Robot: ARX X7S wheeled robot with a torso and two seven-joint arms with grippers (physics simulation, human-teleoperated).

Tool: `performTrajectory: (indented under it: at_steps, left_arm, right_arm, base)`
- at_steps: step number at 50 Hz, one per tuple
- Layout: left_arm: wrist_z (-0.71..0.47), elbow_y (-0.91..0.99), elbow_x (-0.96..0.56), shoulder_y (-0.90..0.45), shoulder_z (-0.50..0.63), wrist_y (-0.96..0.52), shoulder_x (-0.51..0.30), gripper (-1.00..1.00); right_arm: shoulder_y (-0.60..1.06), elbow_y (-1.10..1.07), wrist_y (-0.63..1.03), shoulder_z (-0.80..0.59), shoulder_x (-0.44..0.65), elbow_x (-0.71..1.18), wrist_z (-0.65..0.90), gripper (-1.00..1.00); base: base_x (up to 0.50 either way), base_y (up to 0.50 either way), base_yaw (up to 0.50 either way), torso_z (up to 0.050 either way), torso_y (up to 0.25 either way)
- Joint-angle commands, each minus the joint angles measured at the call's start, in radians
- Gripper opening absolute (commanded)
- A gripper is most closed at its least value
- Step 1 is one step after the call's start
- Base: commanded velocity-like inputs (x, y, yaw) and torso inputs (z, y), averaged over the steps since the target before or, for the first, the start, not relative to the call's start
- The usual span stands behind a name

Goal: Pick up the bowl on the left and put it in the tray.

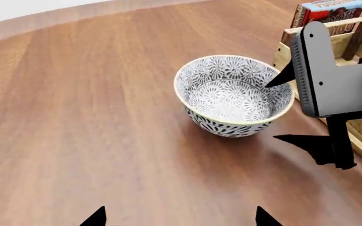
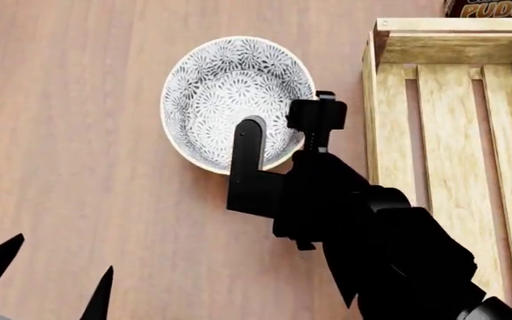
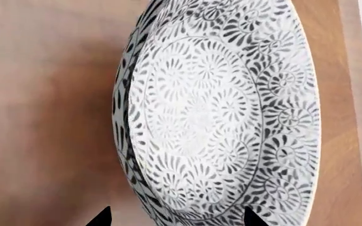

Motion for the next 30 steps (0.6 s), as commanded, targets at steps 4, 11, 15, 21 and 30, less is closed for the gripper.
performTrajectory:
  at_steps: [4, 11, 15, 21, 30]
  left_arm:
    - [0.028, -0.008, 0.002, -0.007, -0.017, 0.003, 0.019, 1.00]
    - [0.026, -0.007, 0.001, -0.005, -0.014, 0.005, 0.018, 1.00]
    - [0.024, -0.008, 0.004, -0.005, -0.008, 0.008, 0.017, 1.00]
    - [0.022, -0.005, 0.004, -0.004, -0.005, 0.008, 0.016, 1.00]
    - [0.017, 0.006, -0.003, -0.002, -0.008, 0.004, 0.012, 1.00]
  right_arm:
    - [-0.012, 0.094, -0.058, 0.037, -0.056, -0.023, 0.032, -1.00]
    - [-0.015, 0.052, -0.032, 0.047, -0.040, -0.013, 0.028, -1.00]
    - [-0.017, 0.030, -0.021, 0.048, -0.029, -0.013, 0.023, -1.00]
    - [-0.012, -0.049, 0.027, 0.048, 0.002, -0.019, 0.014, -1.00]
    - [0.037, -0.313, 0.175, 0.086, 0.097, -0.012, -0.034, -1.00]
  base:
    - [0.00, 0.00, 0.00, 0.000, 0.000]
    - [0.00, 0.00, 0.00, 0.000, 0.000]
    - [0.00, 0.00, 0.00, 0.000, 0.000]
    - [0.00, 0.00, 0.00, 0.000, 0.000]
    - [0.00, 0.00, 0.00, 0.000, 0.000]
